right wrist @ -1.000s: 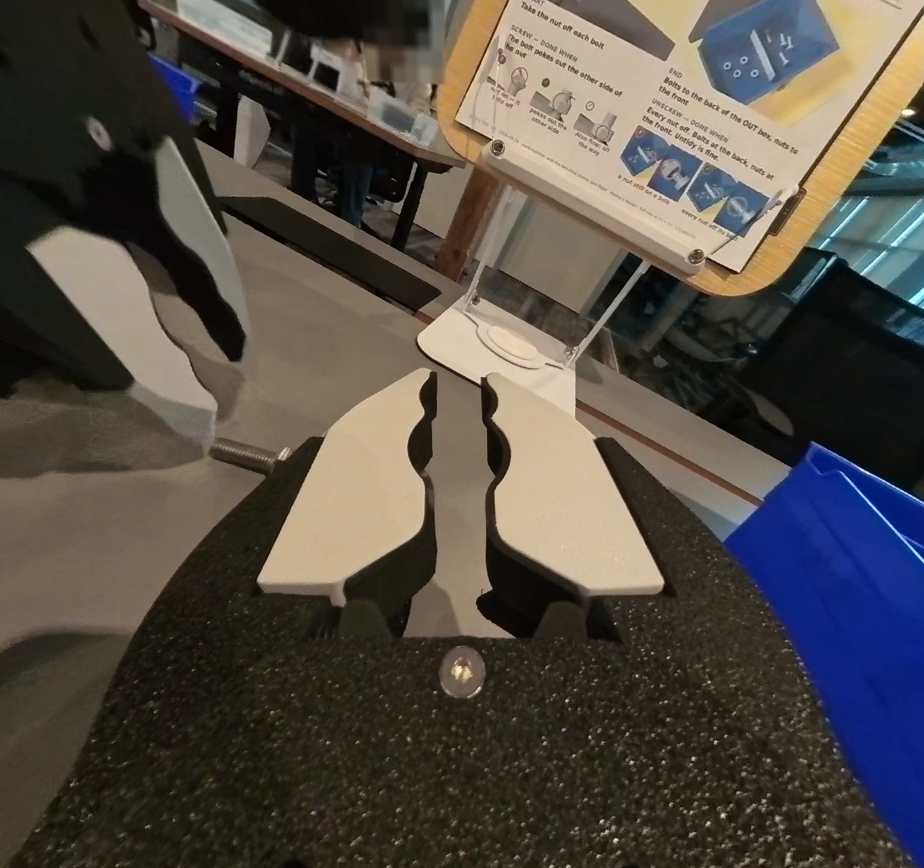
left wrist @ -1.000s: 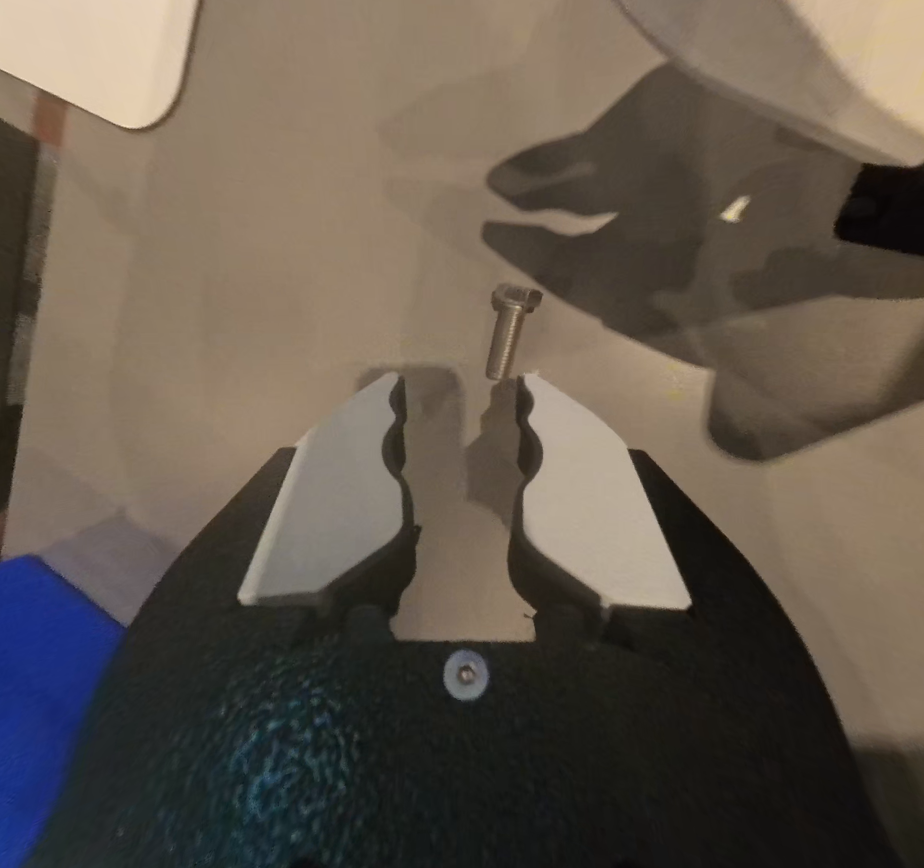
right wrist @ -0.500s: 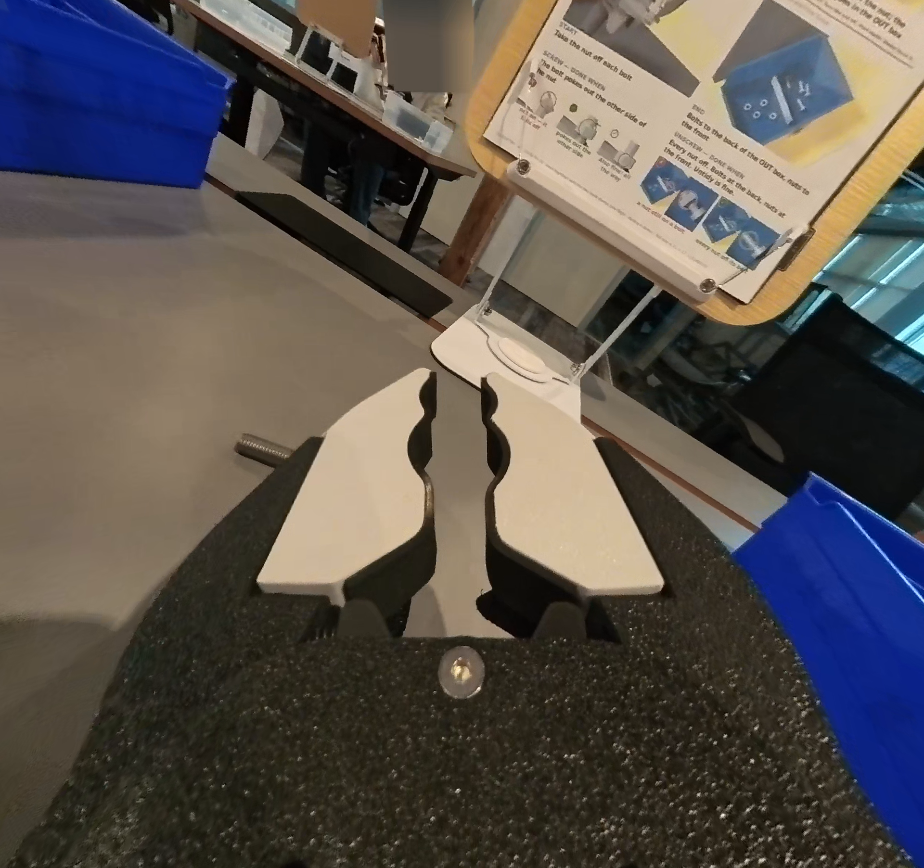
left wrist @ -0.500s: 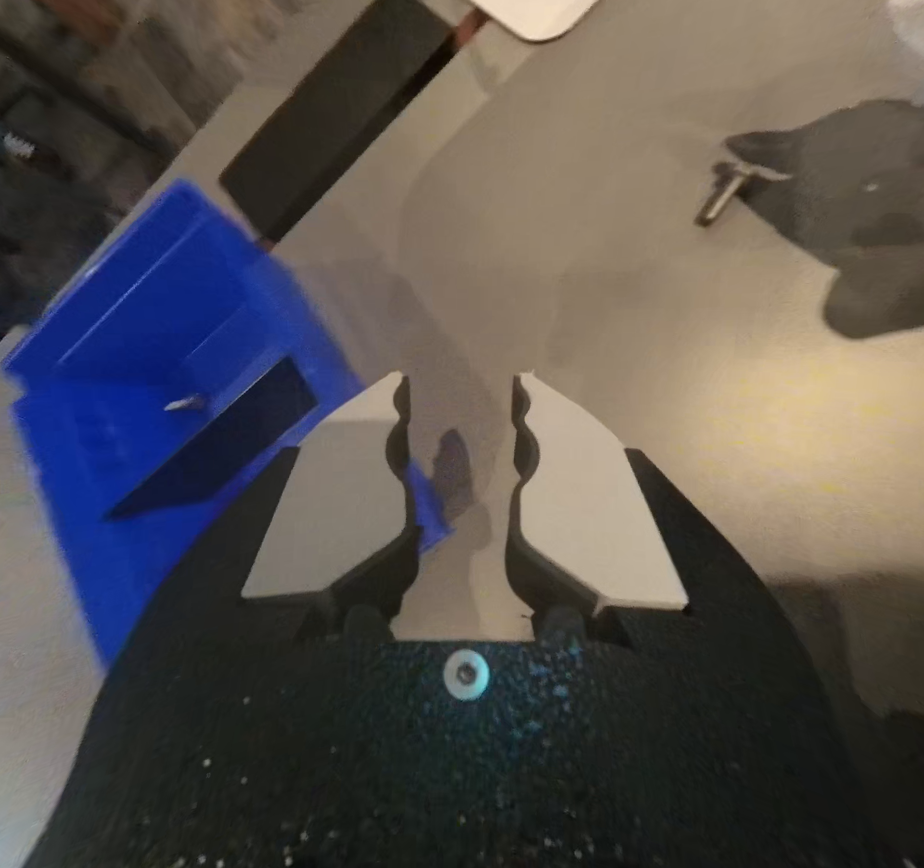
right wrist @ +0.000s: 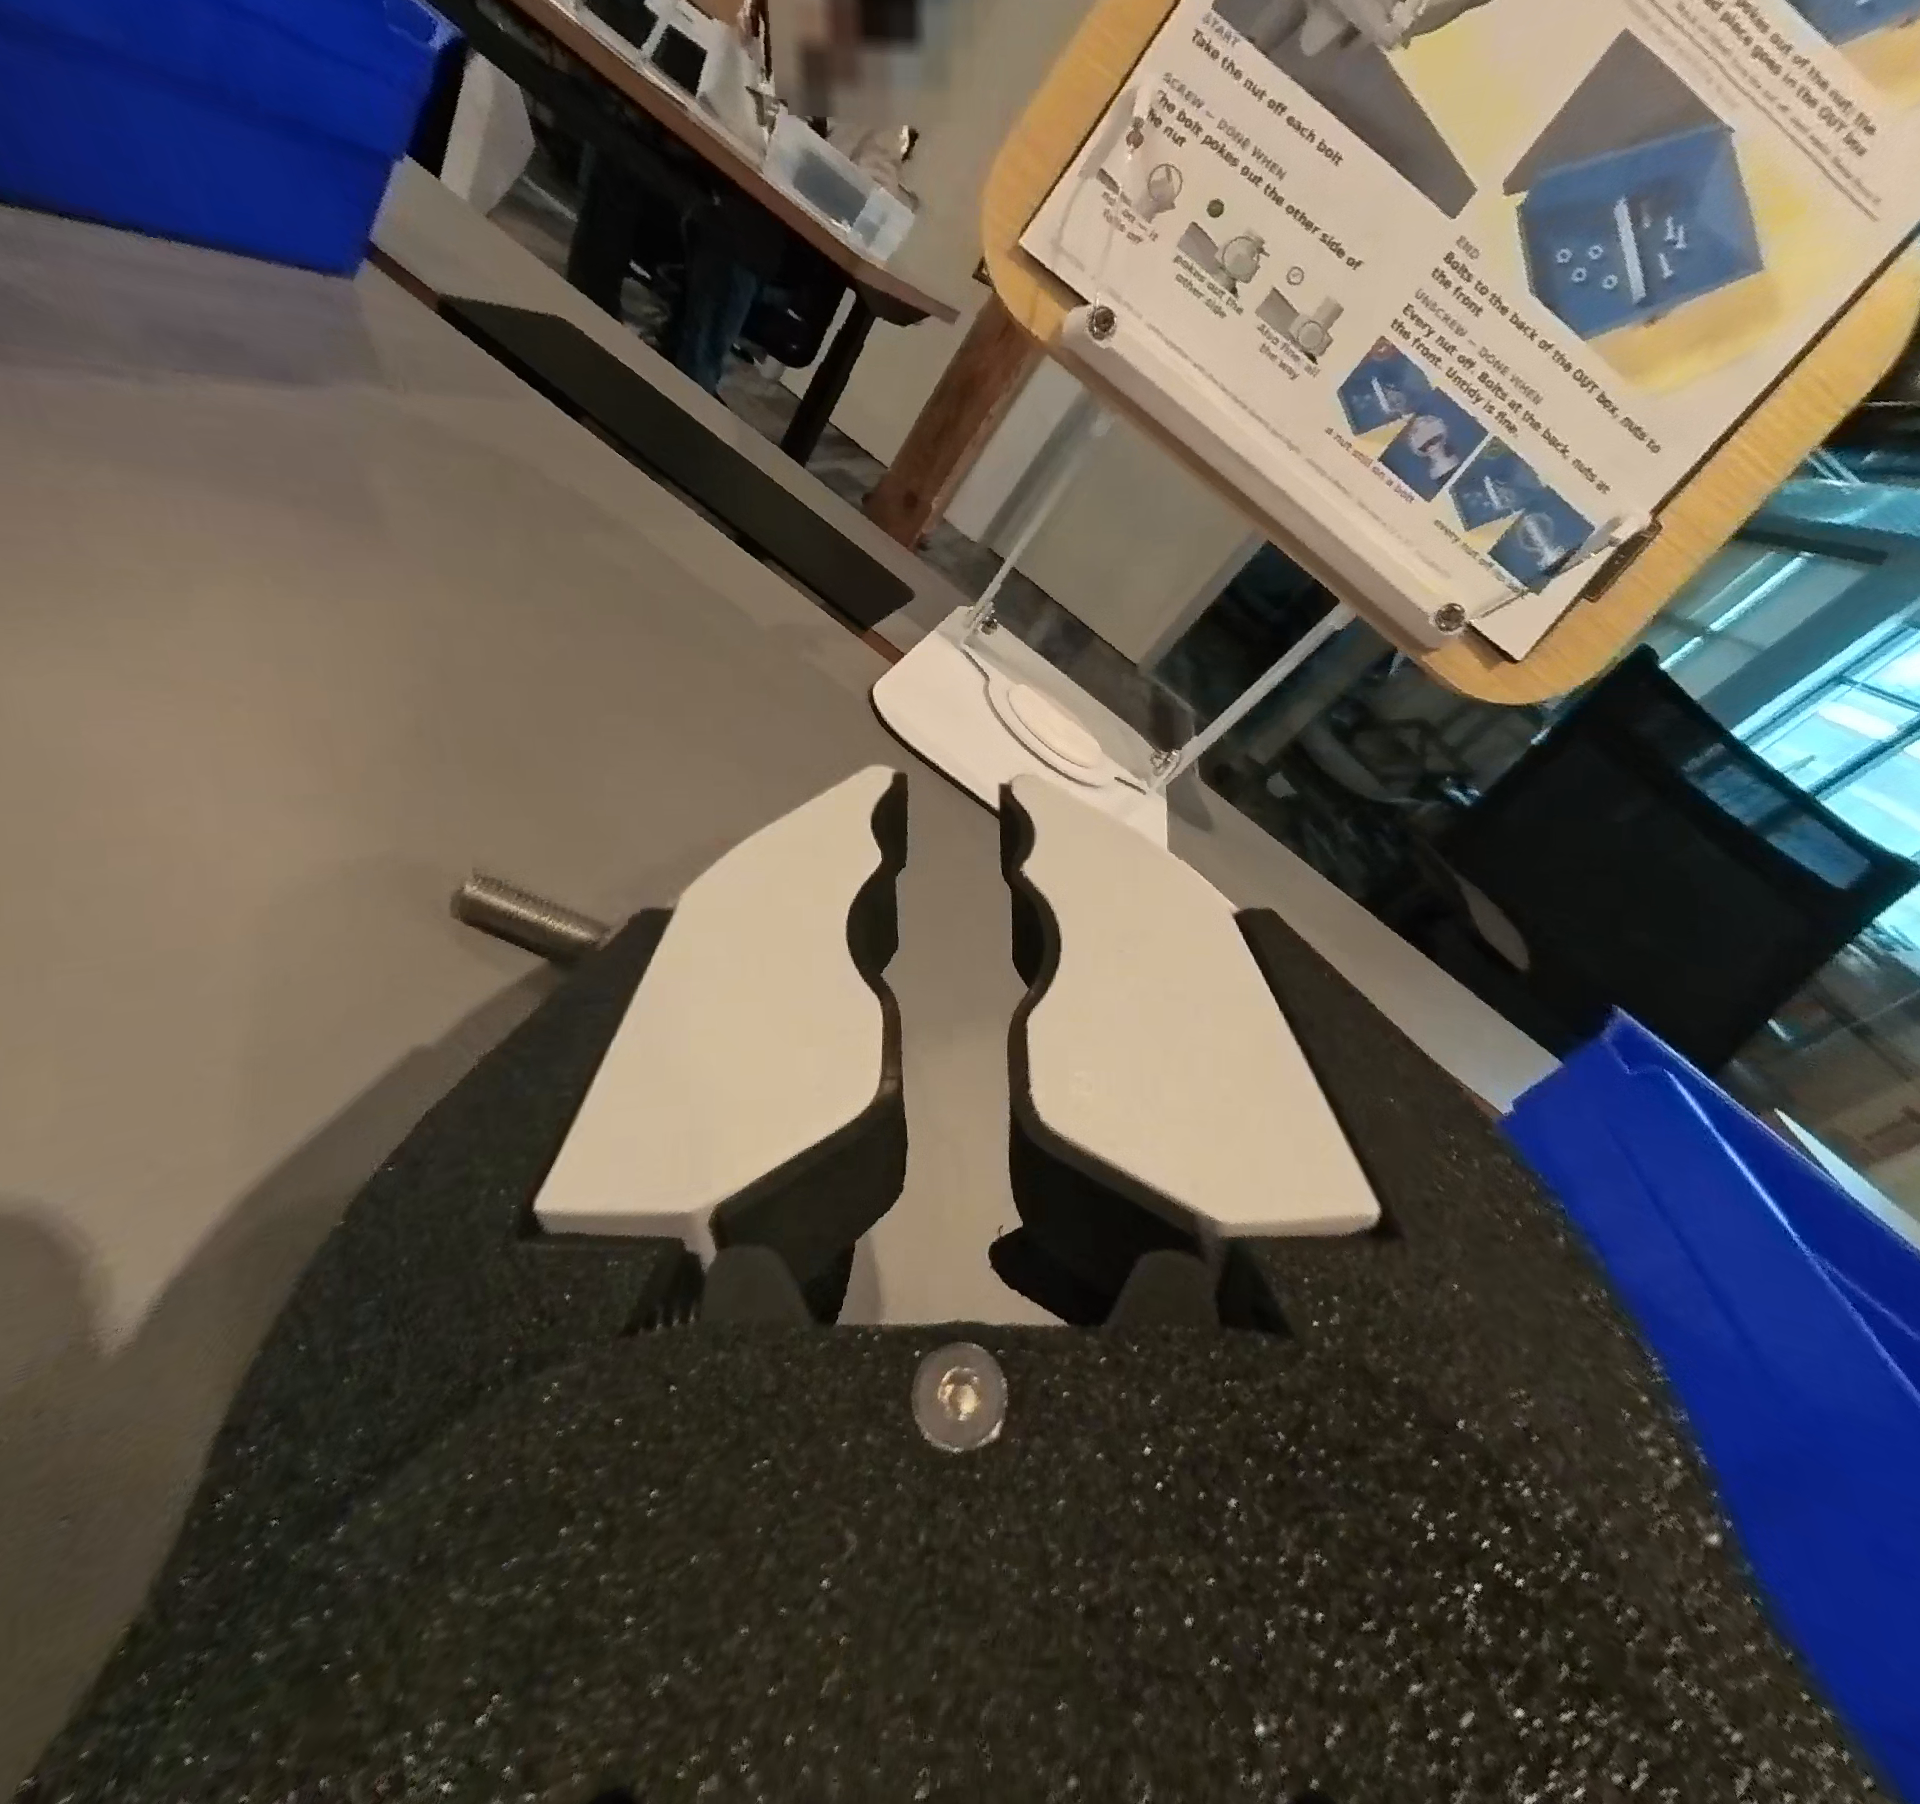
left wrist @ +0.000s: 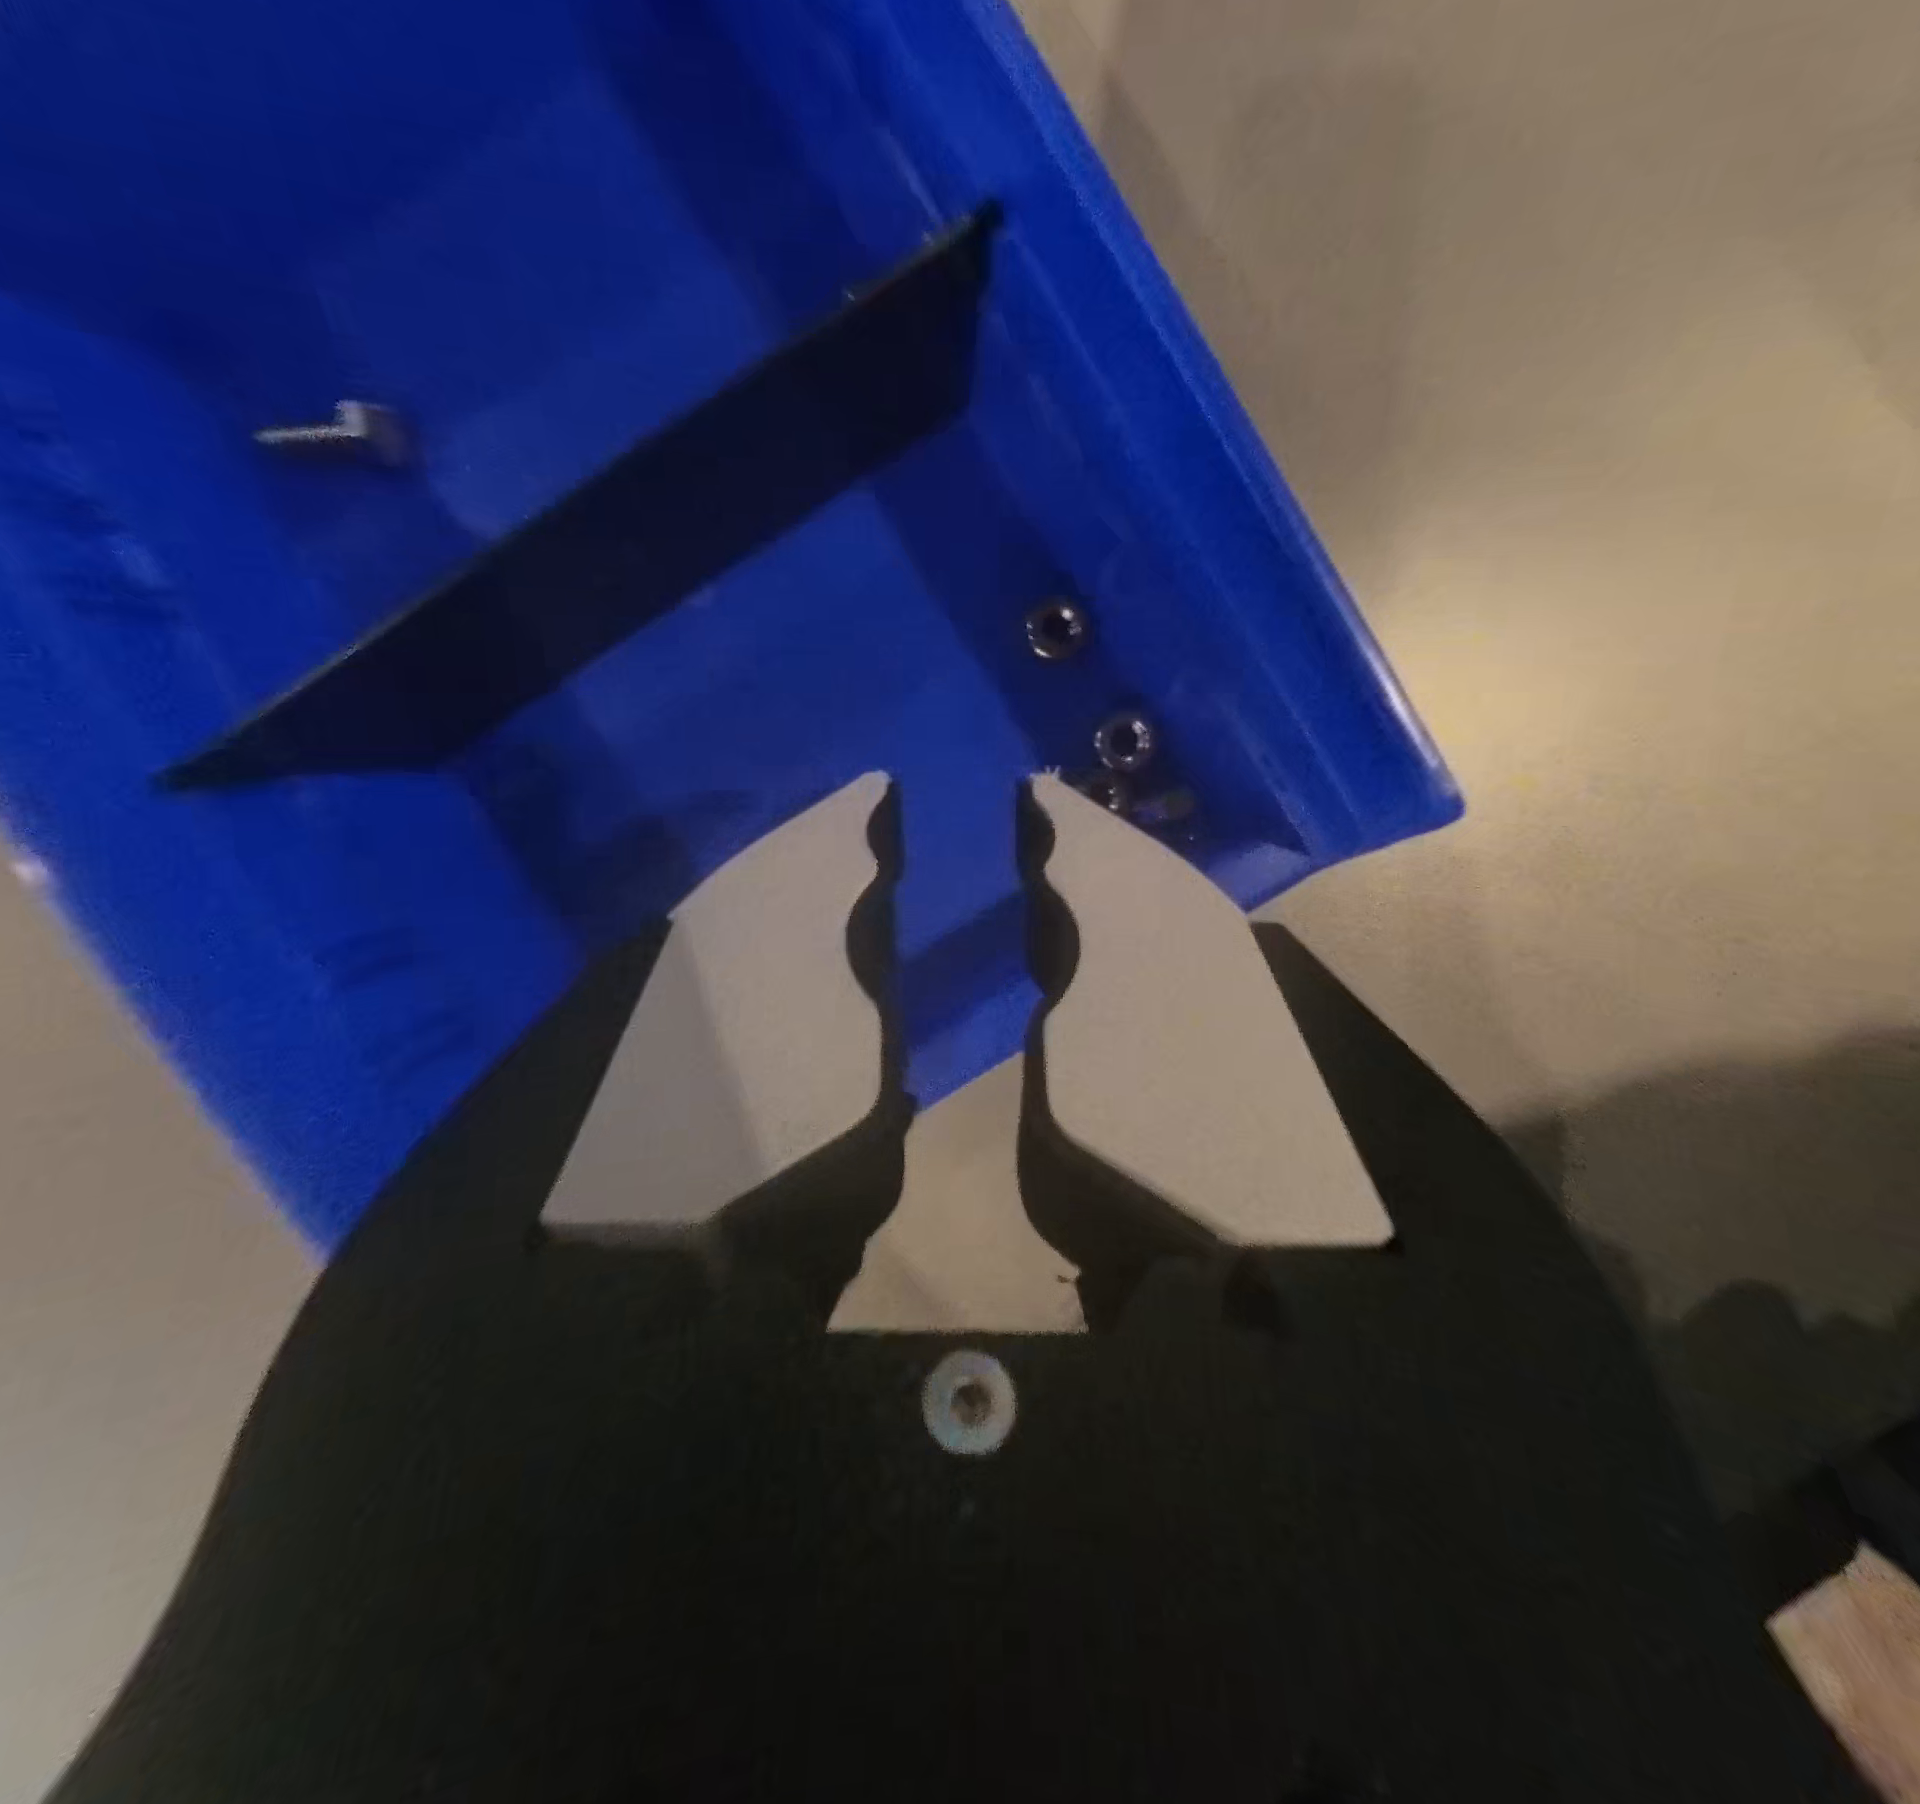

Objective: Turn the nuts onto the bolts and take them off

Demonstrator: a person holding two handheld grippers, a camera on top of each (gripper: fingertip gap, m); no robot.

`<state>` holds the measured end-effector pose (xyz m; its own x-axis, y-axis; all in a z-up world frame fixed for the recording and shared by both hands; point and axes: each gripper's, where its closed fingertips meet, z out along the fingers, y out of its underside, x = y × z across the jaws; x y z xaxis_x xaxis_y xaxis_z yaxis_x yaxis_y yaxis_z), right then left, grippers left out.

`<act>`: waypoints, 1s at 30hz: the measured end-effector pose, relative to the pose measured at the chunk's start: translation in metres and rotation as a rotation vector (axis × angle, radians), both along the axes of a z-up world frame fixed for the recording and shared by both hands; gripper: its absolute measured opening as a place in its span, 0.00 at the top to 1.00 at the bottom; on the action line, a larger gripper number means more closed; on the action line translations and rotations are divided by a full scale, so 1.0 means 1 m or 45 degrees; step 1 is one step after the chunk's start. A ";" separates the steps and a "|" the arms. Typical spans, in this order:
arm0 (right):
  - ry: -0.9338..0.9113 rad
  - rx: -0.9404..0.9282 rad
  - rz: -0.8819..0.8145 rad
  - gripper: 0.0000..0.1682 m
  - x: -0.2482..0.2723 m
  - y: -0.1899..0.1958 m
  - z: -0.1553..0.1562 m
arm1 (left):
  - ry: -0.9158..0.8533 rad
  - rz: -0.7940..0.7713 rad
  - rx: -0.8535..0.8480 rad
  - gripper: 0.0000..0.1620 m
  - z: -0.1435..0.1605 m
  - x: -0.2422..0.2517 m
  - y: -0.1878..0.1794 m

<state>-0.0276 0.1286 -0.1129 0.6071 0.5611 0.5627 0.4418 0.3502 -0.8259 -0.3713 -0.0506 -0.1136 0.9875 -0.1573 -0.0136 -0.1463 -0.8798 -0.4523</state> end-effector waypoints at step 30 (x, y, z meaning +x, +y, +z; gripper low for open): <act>-0.033 0.000 -0.043 0.90 0.000 0.005 -0.005 | 0.195 -0.786 -0.269 0.80 -0.083 0.028 0.034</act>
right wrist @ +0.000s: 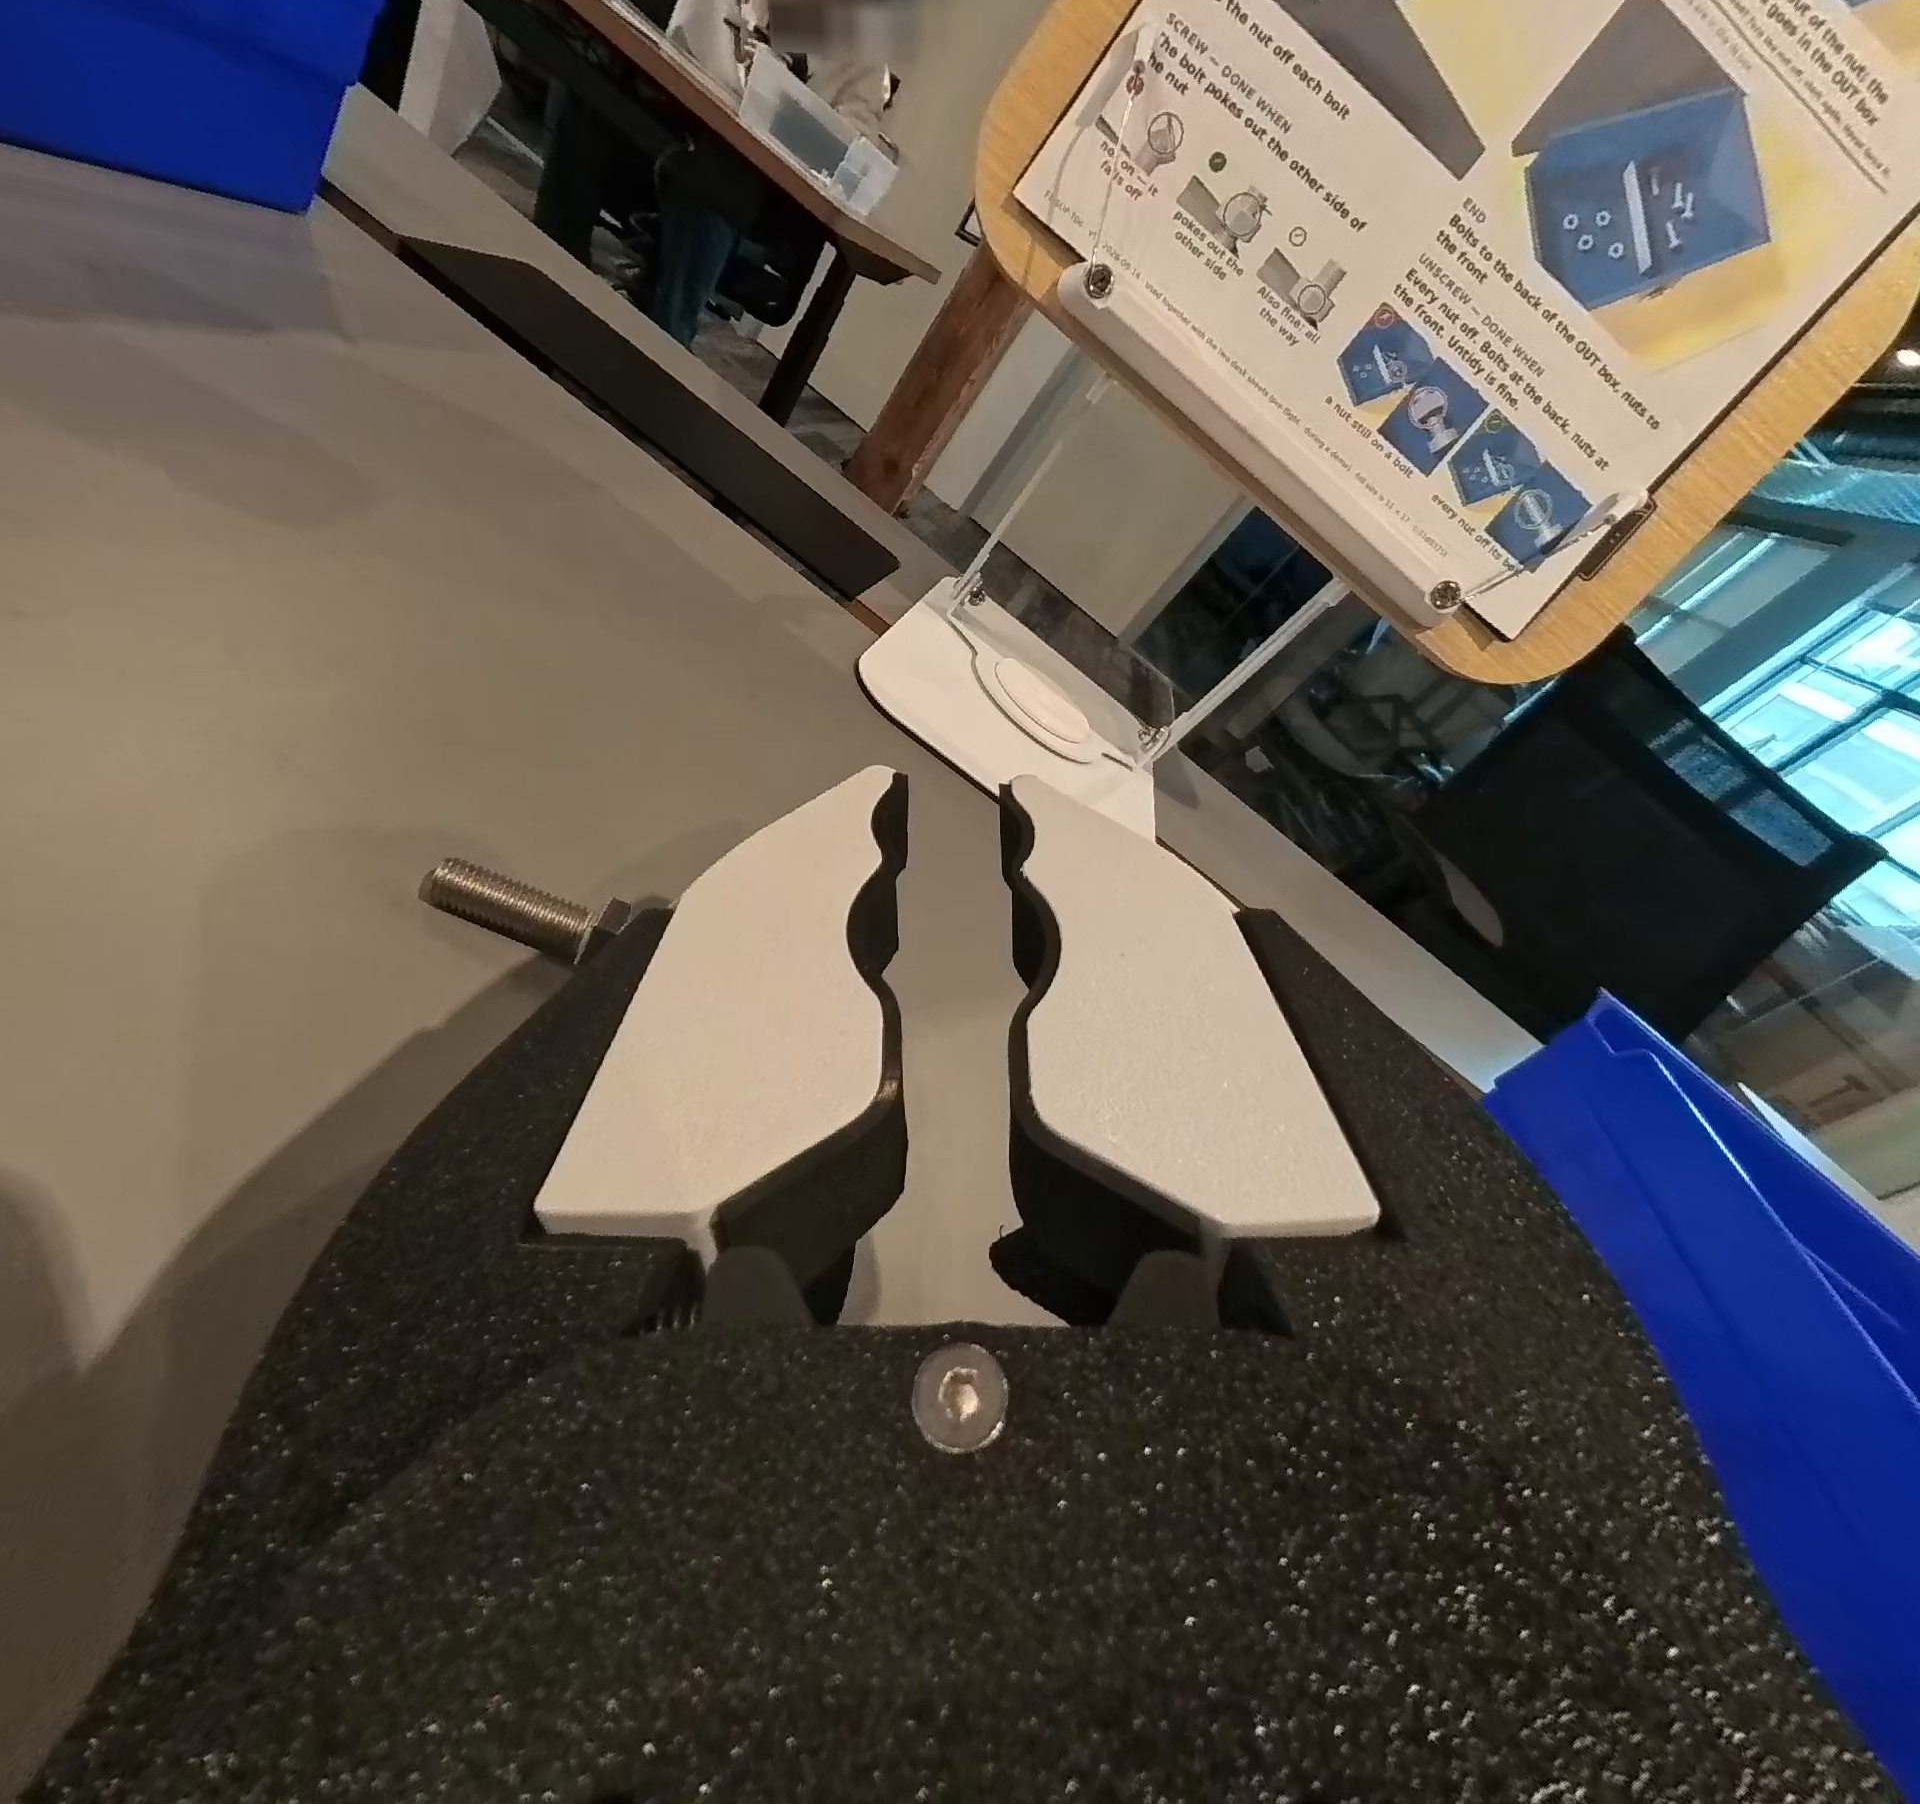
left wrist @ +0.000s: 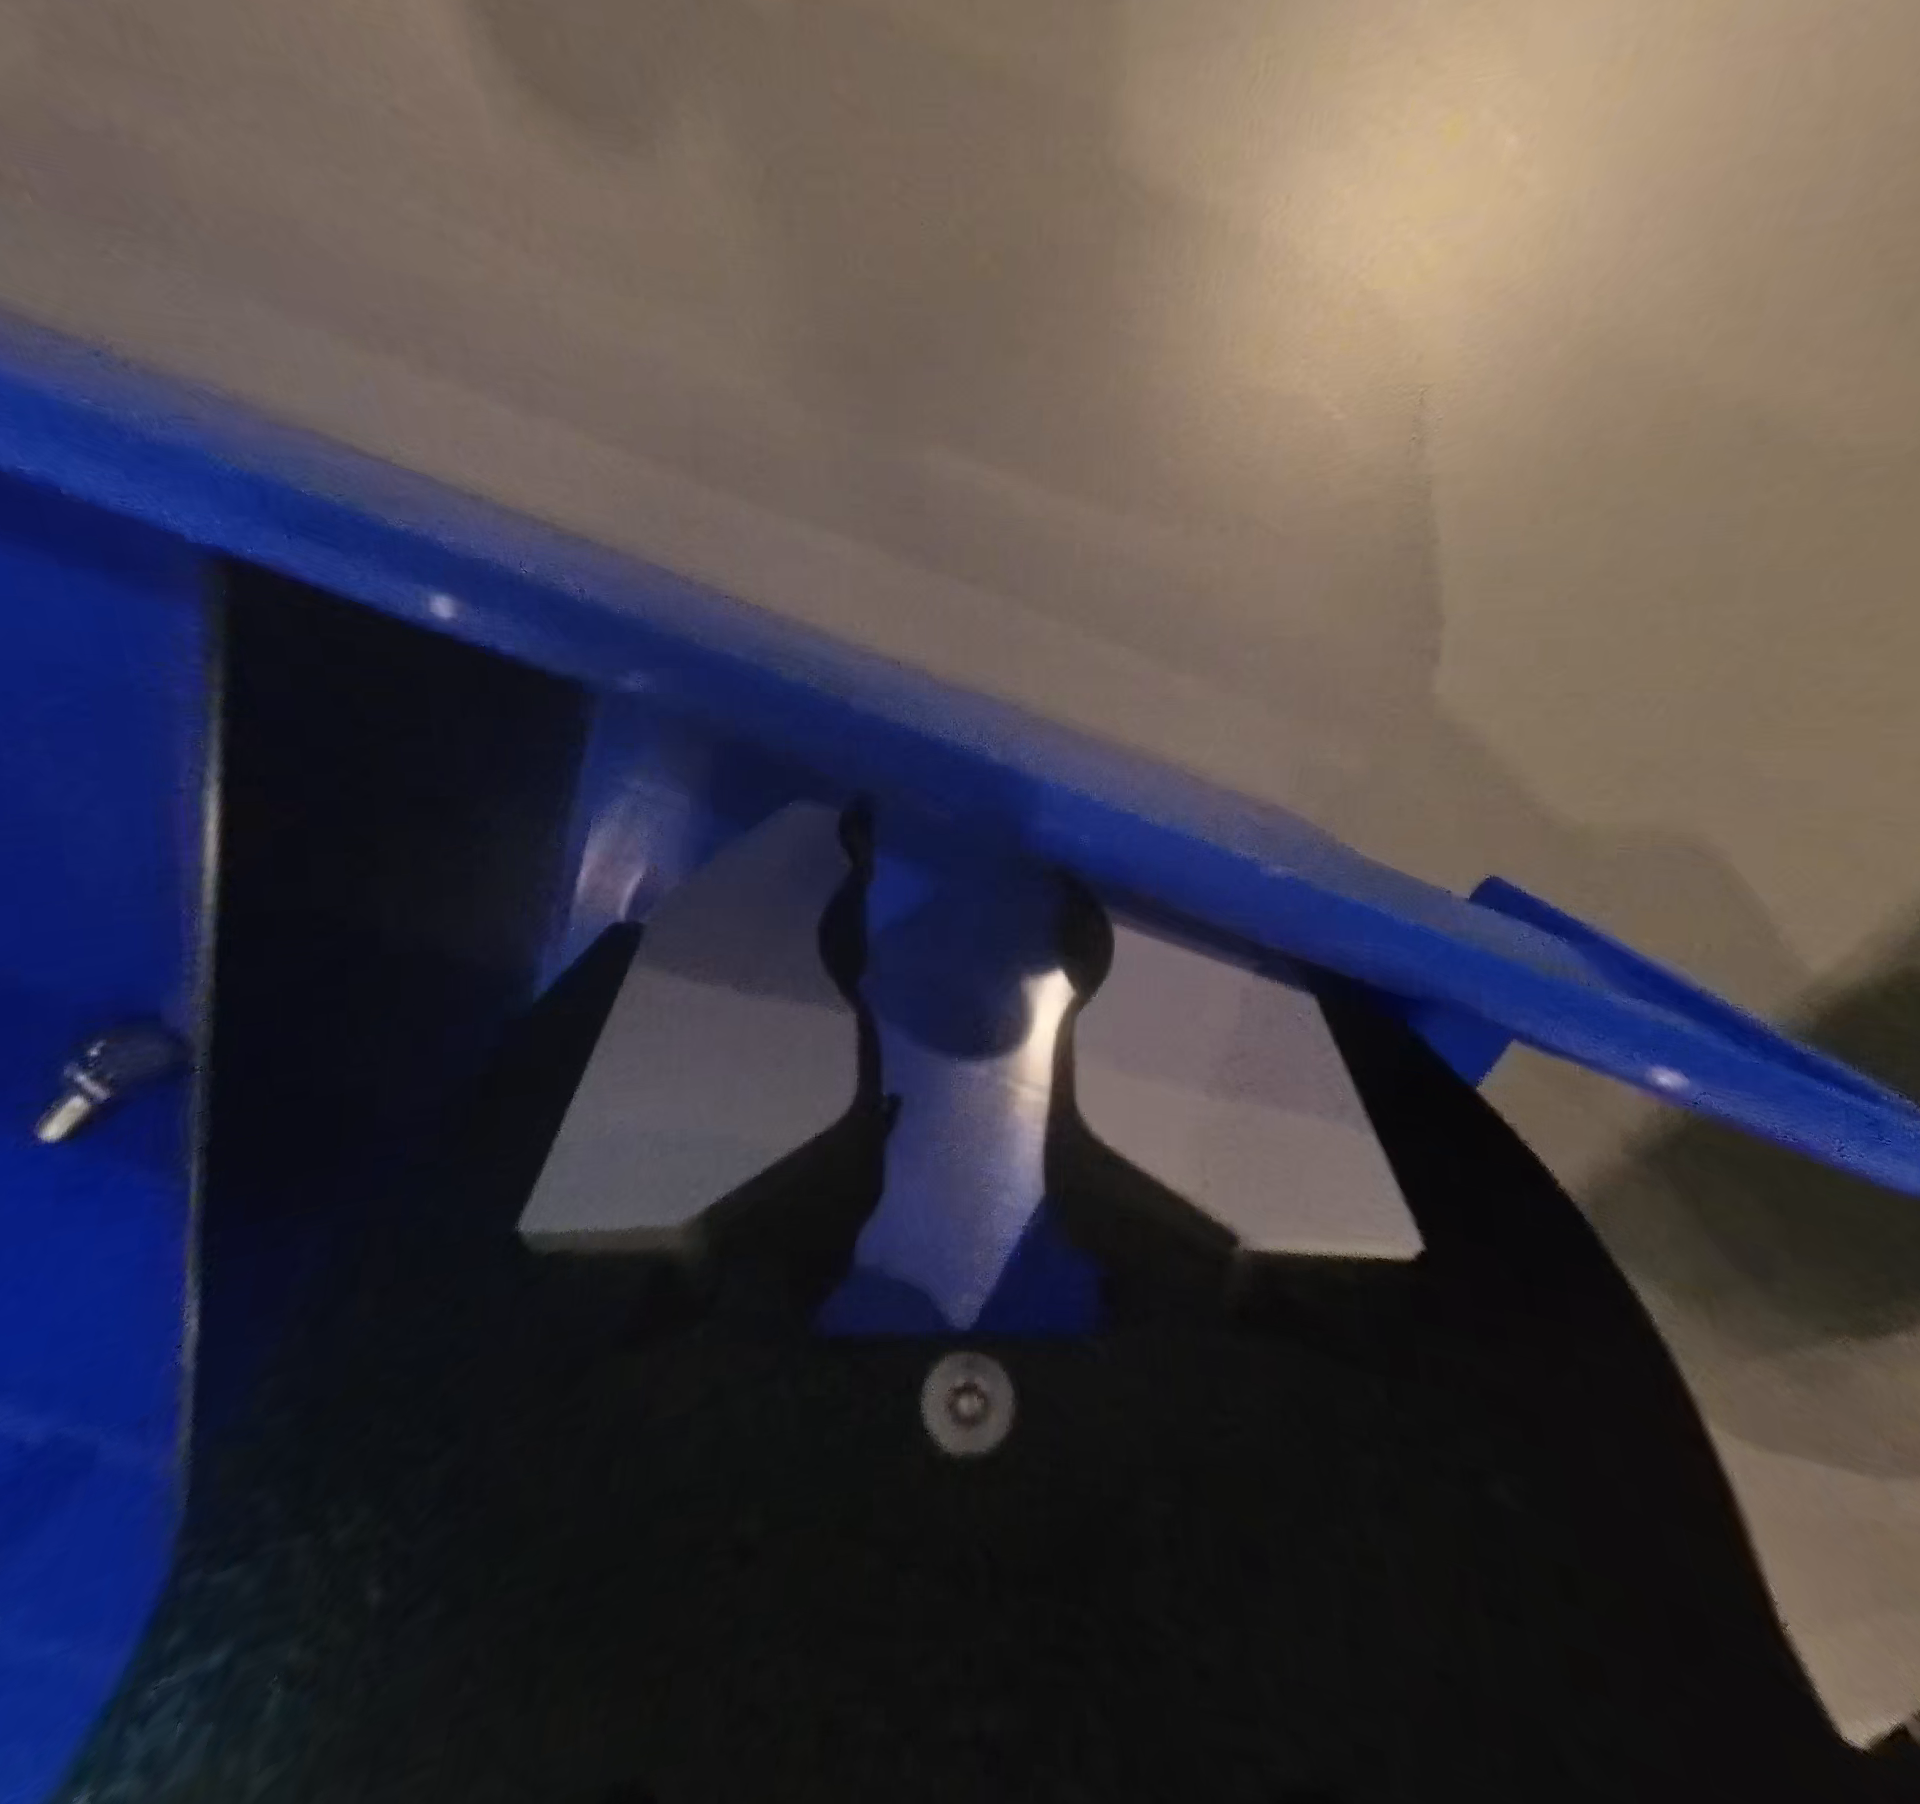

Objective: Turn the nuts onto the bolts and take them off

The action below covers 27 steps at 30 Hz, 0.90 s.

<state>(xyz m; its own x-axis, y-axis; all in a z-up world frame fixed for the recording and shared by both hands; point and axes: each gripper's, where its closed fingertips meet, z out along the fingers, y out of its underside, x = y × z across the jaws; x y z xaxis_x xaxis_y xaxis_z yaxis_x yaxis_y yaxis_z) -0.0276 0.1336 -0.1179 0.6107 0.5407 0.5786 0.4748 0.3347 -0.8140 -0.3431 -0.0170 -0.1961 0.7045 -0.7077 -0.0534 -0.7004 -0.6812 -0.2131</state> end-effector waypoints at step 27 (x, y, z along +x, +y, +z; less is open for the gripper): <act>0.108 -0.061 0.128 0.90 -0.008 -0.011 0.007 | 0.210 0.193 0.300 0.89 0.090 -0.023 -0.058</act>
